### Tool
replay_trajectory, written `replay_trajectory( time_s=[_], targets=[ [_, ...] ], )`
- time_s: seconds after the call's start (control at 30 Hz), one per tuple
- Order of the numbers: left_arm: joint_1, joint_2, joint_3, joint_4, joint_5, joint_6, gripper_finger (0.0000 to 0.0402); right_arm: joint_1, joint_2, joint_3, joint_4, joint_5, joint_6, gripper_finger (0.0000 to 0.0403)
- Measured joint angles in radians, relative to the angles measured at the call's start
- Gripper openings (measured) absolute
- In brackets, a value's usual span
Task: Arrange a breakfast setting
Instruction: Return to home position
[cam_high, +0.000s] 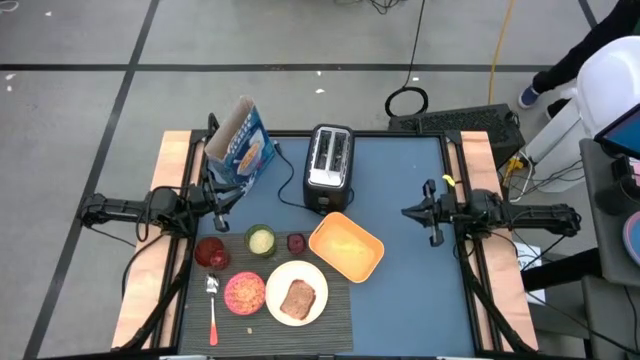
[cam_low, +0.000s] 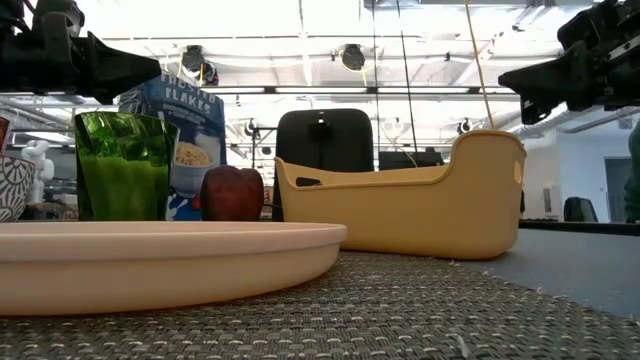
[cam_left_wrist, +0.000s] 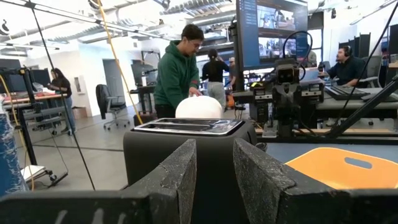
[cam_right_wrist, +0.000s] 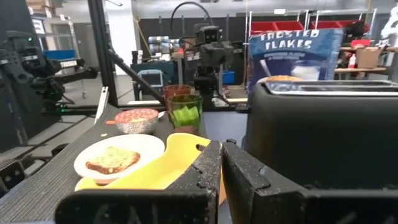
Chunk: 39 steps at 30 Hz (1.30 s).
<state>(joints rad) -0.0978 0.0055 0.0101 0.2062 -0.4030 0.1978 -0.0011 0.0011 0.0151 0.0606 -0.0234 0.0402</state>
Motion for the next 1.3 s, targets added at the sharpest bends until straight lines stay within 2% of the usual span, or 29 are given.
replay_trajectory(
  time_s=[1.3],
  targets=[
    [0.000, 0.001, 0.000, 0.000, 0.000, 0.000, 0.0115, 0.016, 0.002, 0.000, -0.028, -0.002, 0.000, 0.0011]
  ],
)
